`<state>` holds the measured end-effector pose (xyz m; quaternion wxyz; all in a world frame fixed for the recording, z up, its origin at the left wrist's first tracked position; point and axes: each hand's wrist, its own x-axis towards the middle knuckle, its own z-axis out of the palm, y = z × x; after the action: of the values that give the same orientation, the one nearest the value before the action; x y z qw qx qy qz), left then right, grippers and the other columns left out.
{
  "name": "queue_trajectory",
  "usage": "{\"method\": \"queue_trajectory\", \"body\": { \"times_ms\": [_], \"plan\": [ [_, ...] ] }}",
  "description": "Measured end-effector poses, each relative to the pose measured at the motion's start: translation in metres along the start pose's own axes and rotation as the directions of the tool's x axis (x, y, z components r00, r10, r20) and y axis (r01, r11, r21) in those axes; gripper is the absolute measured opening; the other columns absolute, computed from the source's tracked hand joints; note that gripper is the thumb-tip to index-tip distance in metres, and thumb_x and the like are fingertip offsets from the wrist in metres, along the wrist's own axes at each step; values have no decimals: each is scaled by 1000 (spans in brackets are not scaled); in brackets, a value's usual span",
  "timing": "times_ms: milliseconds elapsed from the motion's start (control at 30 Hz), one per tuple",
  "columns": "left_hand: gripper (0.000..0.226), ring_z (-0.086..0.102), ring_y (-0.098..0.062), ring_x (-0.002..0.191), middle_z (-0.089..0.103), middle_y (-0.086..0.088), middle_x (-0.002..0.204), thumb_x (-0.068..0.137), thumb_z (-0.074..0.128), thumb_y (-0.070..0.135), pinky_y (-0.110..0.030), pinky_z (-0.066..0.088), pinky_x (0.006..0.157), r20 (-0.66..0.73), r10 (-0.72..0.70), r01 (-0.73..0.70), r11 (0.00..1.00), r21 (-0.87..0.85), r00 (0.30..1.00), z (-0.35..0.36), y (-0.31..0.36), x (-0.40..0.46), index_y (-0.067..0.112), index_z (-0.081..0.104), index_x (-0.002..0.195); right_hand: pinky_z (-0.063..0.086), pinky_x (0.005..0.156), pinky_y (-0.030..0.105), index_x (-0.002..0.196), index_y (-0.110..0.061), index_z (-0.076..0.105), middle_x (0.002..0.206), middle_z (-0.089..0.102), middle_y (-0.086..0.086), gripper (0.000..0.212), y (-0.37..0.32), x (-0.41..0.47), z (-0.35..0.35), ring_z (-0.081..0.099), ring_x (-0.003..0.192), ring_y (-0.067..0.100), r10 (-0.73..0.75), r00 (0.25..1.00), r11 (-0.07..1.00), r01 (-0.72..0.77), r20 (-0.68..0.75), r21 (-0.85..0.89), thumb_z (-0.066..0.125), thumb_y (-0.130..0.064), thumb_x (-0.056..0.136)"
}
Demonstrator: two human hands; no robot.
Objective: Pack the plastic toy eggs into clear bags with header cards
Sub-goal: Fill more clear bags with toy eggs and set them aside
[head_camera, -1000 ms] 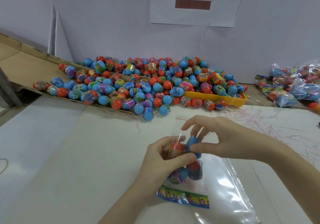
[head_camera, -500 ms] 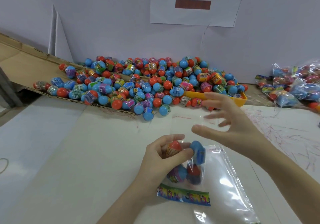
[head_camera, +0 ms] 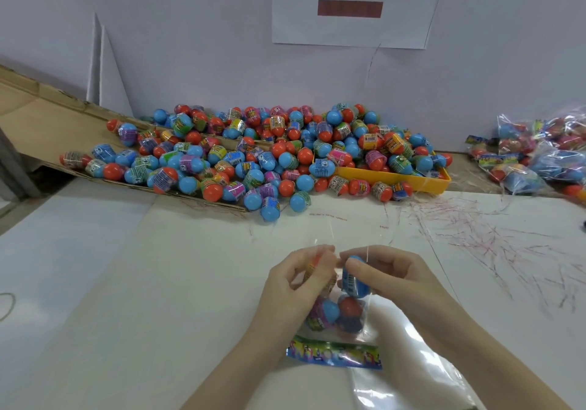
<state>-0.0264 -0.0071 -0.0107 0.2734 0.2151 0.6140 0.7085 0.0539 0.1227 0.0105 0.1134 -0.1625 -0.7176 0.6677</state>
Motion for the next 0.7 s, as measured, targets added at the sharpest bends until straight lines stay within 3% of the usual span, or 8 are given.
{"method": "queue_trajectory", "body": {
  "times_ms": [100,167,233,367,533,700],
  "plan": [
    [48,66,0,77,72,7,83,55,62,49,-15,53,66,-9,-41,40,999,-24,999,-3,1,1,23,69,94,55,69,23,84,-18,73,86,73,4,39,0,-1,-3,68,82,15,38,999,999,-38,-21,-34,68,-42,54],
    [53,68,-5,82,73,3,88,50,78,43,-17,54,69,73,-95,95,995,12,993,-7,2,1,23,66,98,55,67,20,89,-16,71,85,73,4,38,0,-1,-5,68,82,16,44,998,999,-45,-40,-29,68,-37,58],
    [62,69,-8,83,73,0,92,46,92,23,-19,54,70,164,-155,135,983,126,974,-10,4,0,26,63,100,55,67,20,92,-13,68,84,73,4,36,-1,0,-7,69,80,16,45,998,999,-46,-53,-11,66,-32,61],
    [51,69,-6,76,73,0,89,60,84,0,-17,53,64,169,-180,142,966,217,969,-14,4,1,25,63,99,54,67,18,92,-12,67,84,73,4,38,-1,-3,-7,69,78,14,38,997,999,-37,-69,12,65,-32,60],
    [43,70,-13,76,73,-4,83,54,79,9,-20,54,65,135,-119,94,980,177,984,-9,-1,-1,22,65,92,53,65,18,97,-19,66,87,72,-1,47,0,-6,-4,68,81,11,40,997,999,-38,-68,31,66,-41,56],
    [38,71,-17,76,74,-5,82,71,75,-1,-24,56,65,175,-153,139,986,87,973,-8,-2,1,19,63,100,53,62,20,99,-19,64,88,72,3,52,3,-7,-3,68,79,16,59,997,996,-56,-44,73,74,-31,50]
  ]
}}
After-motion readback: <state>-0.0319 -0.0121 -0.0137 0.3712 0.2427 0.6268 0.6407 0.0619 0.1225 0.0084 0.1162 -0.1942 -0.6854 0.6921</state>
